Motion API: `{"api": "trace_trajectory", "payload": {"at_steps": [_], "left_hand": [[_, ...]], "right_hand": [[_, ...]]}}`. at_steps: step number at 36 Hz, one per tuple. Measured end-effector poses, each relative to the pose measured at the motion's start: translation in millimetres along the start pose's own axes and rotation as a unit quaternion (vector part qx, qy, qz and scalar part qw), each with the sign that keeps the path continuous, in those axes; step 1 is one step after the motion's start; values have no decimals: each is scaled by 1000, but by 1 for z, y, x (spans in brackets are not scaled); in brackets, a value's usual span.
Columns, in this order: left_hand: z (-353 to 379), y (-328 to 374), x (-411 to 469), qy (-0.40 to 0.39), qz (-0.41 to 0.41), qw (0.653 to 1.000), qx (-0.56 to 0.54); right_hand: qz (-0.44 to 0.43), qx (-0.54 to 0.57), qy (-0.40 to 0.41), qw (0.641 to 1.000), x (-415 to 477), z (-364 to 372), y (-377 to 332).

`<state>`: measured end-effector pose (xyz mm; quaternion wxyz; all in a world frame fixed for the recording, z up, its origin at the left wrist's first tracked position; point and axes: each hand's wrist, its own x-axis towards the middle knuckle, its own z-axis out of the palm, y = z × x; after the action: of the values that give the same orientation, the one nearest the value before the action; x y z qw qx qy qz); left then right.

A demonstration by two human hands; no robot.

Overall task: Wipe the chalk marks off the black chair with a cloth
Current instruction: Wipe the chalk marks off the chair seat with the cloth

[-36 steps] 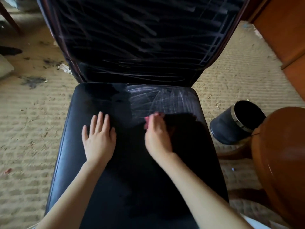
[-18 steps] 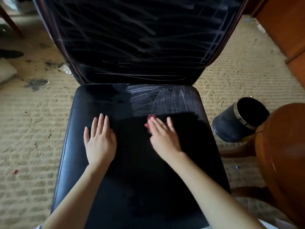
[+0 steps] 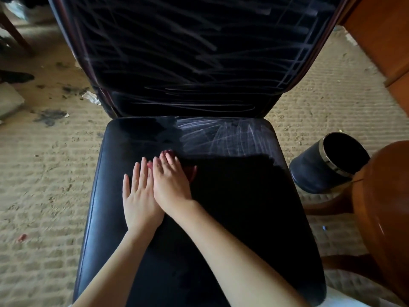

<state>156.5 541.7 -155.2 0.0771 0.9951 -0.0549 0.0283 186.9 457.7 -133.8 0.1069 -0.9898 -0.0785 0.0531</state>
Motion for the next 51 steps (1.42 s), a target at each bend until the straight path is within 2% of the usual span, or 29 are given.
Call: {"api": "trace_trajectory", "payload": {"at_steps": [2, 6, 11, 14, 17, 19, 21, 24, 27, 30, 33, 37, 42, 46, 48, 51], "left_hand": [[0, 1, 2, 3, -12, 1000, -5], [-3, 5, 3, 20, -25, 999, -44], [-5, 5, 3, 16, -21, 999, -45], [-5, 5, 4, 17, -20, 999, -46], [-3, 5, 4, 20, -20, 999, -43], [-2, 6, 4, 21, -18, 999, -38], [-2, 6, 4, 17, -16, 999, -33], [-2, 6, 5, 13, -18, 999, -29], [-1, 4, 5, 0, -16, 1000, -16], [-1, 3, 5, -4, -15, 1000, -16], [-1, 5, 5, 9, -20, 999, -30], [-2, 6, 4, 16, -21, 999, -38], [-2, 7, 4, 12, -24, 999, -40], [-2, 9, 3, 11, -29, 999, -32], [-1, 9, 3, 8, -33, 999, -29], [1, 10, 3, 8, -44, 999, -29]], "right_hand": [[-16, -50, -5, 999, 1, -9, 8], [-56, -62, 14, 996, -15, -22, 53], [34, -65, 55, 996, -52, -28, 128], [148, -69, 85, 983, -71, -32, 163], [241, -24, 115, 963, -72, -27, 167], [270, 4, 134, 953, -58, -23, 152], [249, 21, 132, 959, -41, -22, 126], [129, 42, 77, 988, -9, -24, 65], [19, 52, 6, 998, 20, -23, 12], [-24, -27, -16, 999, 31, -21, 10], [-49, -55, -9, 997, 20, -27, 33], [-15, -49, 26, 998, -1, -34, 82], [135, -53, 29, 989, -47, -57, 158], [201, -19, 41, 979, -49, -55, 168], [199, -2, 48, 979, -37, -47, 150], [107, 25, 69, 992, -15, -37, 107]]}}
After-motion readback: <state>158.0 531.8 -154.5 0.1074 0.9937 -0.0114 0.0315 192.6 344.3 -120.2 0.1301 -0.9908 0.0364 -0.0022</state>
